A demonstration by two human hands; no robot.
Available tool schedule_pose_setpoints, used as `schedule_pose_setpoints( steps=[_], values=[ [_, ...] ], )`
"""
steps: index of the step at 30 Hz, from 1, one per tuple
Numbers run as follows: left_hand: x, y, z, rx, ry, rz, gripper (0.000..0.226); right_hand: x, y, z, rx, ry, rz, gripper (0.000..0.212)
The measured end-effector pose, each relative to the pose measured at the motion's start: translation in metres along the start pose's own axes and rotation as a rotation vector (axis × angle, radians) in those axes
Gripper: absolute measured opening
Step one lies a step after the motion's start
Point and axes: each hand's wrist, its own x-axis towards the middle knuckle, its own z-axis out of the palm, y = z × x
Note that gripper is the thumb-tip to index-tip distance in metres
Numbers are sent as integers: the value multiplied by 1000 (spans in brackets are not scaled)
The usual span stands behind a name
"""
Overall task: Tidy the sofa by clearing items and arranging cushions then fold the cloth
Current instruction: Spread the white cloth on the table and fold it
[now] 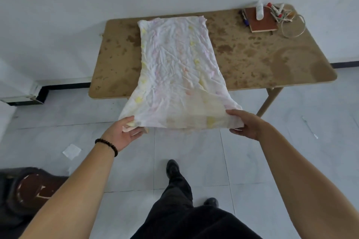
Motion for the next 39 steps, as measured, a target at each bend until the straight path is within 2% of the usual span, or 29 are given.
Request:
schedule_pose_setpoints(
  steps=[2,5,10,16,19,24,31,36,38,39],
  values=[
    [-7,-6,4,-118,22,64,23,-5,6,-2,144,-17,-104,43],
    [-13,-22,17,-147,160,66,26,-10,21,1,311,-8,-119,39],
    [-10,-35,31,-158,286,48,29,-11,31,2,251,105,-97,28],
    [7,2,50,-267,331,175,8,-2,-17,3,443,56,-190,12],
    [27,38,58,-266,330,199,13,15,-58,11,524,11,-235,12],
    [93,111,79,-233,310,201,20,77,-137,40,528,12,-239,21],
    [237,214,103,-185,345,70,22,192,-241,81,492,160,-129,25],
    [326,250,110,-161,354,-24,26,260,-288,103,425,299,-63,23],
    [350,254,114,-188,382,-21,16,282,-295,104,485,320,-45,22],
    [359,255,117,-196,424,-3,12,289,-297,104,524,330,-38,30]
  ],
)
